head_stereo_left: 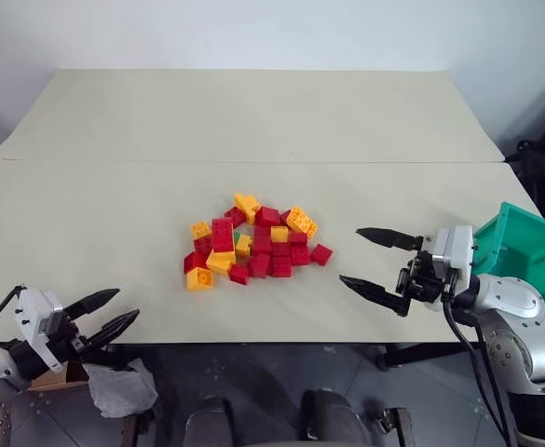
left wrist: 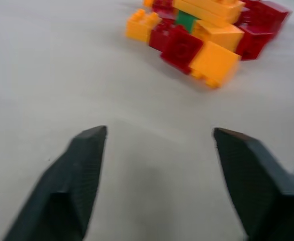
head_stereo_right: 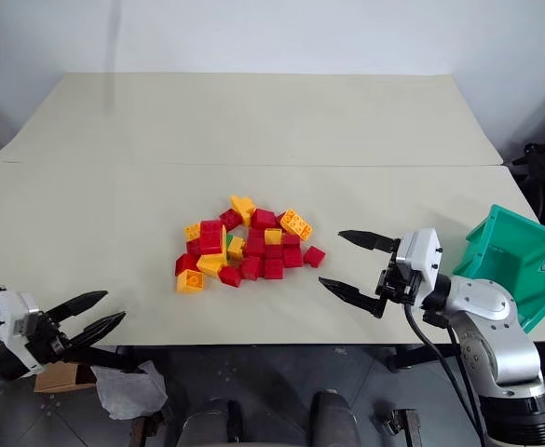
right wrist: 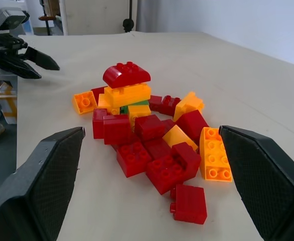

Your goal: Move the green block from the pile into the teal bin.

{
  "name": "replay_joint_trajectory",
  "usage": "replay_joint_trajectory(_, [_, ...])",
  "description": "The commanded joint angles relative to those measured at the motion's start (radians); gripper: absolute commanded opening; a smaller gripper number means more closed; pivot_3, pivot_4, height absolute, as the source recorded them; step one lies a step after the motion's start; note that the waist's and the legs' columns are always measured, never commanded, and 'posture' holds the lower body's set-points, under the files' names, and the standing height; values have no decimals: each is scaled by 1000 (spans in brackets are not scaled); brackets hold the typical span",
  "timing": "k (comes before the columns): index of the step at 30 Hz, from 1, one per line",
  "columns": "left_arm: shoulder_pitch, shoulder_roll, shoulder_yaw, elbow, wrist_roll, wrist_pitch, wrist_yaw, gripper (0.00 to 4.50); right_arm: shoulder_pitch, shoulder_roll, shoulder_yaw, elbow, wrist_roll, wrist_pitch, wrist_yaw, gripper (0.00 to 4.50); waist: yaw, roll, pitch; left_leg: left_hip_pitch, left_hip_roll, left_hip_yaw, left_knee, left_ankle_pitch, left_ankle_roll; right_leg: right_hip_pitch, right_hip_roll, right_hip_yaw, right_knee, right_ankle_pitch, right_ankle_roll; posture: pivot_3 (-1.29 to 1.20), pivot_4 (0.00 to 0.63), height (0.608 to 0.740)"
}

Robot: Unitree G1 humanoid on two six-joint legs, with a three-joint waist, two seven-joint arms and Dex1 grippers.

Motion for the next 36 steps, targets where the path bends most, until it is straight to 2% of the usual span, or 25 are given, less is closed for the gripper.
replay_joint_trajectory(1, [-11,28,-32,-117,-33,21,-38,2062,13,-22,-47,16,1,-24,11,4500,2,0,0,0,0,0,0,0,0,1,0,0,0,0,0,0,150,740])
replay_joint_trajectory(6, [-79,101,-228,-221,23,81,-118,553,23,-39,-59,17,1,-24,22,4500,3,0,0,1,0,0,0,0,0,1,0,0,0,0,0,0,150,740])
replay_joint_trajectory(8, [-165,85,-288,-198,15,122,-101,10,30,-46,-70,11,4,-19,17,4500,1,0,0,1,0,0,0,0,0,1,0,0,0,0,0,0,150,740])
replay_joint_trajectory(14, [-459,1,-461,-32,103,159,-74,10,76,-40,-81,-40,9,-7,-14,4500,11,0,0,0,0,-1,2,0,0,3,0,-1,0,0,0,0,150,740])
replay_joint_trajectory(18, [-602,-50,-541,118,207,101,-58,10,107,-29,-67,-76,-2,-12,-34,4500,7,0,0,1,0,-1,2,-1,0,4,1,-1,-1,0,1,0,150,740])
replay_joint_trajectory(21, [-670,-80,-552,208,270,68,1,10,107,-24,-63,-83,-1,-9,-50,4500,6,0,0,1,0,-1,2,-1,0,4,1,-1,-1,0,1,0,150,740])
replay_joint_trajectory(24, [-785,-177,-480,314,214,81,83,10,106,-13,-52,-93,-7,-10,-71,4500,10,-1,0,1,0,-2,4,-1,0,5,1,-1,-1,0,1,0,150,740])
replay_joint_trajectory(30, [-855,-208,-433,478,287,0,201,10,105,-1,-37,-97,-14,-14,-90,4500,9,-1,0,1,0,-5,9,-2,2,8,1,-3,-1,1,2,0,150,740])
replay_joint_trajectory(36, [-794,-137,-445,433,273,-3,71,10,93,7,-25,-91,-18,-16,-98,4500,8,0,0,1,0,-6,10,-2,2,10,1,-3,-1,1,2,0,150,740])
